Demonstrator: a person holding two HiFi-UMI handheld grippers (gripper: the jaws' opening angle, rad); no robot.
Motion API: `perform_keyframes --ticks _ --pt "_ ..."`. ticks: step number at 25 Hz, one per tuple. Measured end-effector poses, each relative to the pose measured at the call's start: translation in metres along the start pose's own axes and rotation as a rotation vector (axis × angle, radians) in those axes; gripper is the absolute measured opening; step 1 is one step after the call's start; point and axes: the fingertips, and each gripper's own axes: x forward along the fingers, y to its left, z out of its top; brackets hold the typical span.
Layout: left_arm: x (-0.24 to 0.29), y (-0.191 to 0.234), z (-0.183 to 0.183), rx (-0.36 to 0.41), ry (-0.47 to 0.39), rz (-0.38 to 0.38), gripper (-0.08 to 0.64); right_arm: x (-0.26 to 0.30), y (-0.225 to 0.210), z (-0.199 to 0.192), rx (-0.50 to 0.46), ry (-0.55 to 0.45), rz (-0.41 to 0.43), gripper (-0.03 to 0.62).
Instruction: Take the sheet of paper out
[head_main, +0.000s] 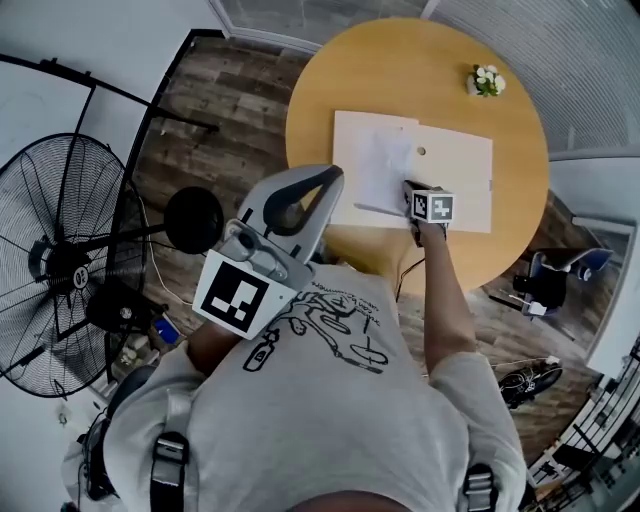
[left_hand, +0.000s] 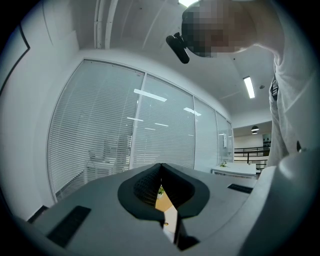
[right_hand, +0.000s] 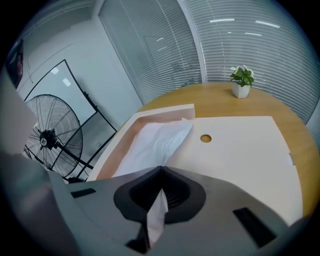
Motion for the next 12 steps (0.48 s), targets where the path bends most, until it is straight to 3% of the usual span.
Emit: perform_keyframes --ticks 12 --pt "0.004 -0.005 -0.003 -0.003 -0.002 -0.010 0.020 -0.013 0.004 0.007 0.015 -0.057 0.016 0.009"
